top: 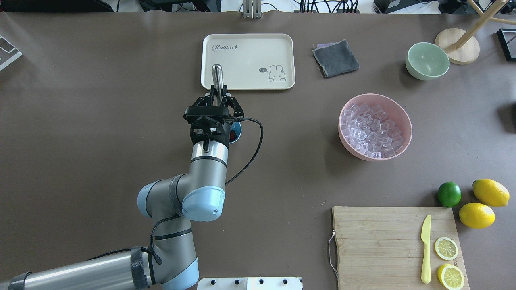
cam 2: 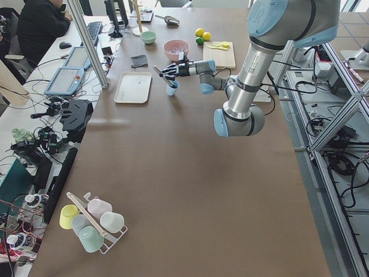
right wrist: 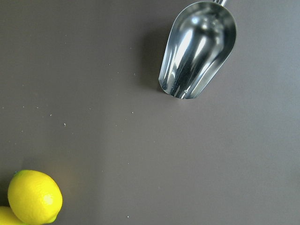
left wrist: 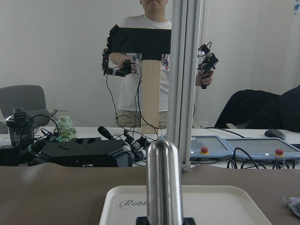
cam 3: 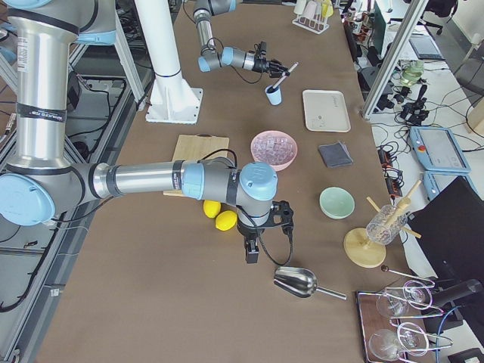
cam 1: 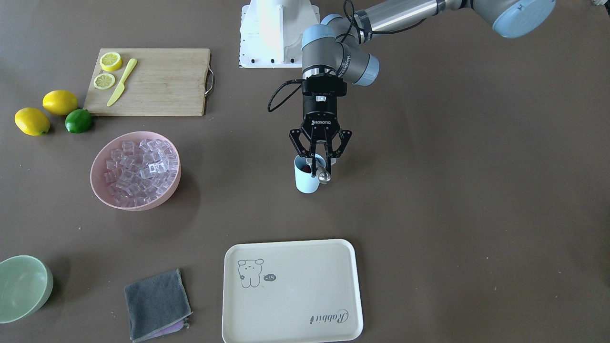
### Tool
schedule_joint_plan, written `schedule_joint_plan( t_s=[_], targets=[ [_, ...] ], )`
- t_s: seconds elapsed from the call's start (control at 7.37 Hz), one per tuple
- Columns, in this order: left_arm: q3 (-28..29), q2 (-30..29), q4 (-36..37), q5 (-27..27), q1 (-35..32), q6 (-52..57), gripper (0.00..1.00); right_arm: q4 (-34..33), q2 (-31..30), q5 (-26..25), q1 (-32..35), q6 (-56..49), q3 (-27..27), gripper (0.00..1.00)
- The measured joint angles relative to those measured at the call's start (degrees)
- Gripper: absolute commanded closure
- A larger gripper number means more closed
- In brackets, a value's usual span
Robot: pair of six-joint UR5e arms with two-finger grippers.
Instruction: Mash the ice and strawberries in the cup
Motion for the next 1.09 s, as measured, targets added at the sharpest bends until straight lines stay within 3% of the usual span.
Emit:
schedule_joint_plan(
  t_s=[0.41, 0.68, 0.81, 0.95, 1.09],
  targets=[
    [-6.8, -0.3, -0.1, -8.1, -4.1, 2.7, 0.71, 0.0, 0.0, 0.0, 0.2, 0.0, 0.2, 0.0],
    [-12.6, 1.9, 0.0, -18.2, -8.1, 2.7, 0.71, 0.0, -0.1, 0.0, 0.4, 0.0, 0.3, 0.0],
    [-14.3, 4.5, 0.1, -25.9, -11.3, 1.3, 0.71, 0.1, -0.1, -0.1, 0.5, 0.0, 0.3, 0.0],
    [-15.5, 7.4, 0.2, -37.3, -16.5, -0.9, 0.71, 0.1, 0.0, -0.1, 0.6, 0.0, 0.3, 0.0],
    [-16.1, 10.7, 0.6, -52.3, -24.1, -2.2, 0.71, 0.1, 0.0, -0.1, 0.8, 0.0, 0.4, 0.0]
  ],
)
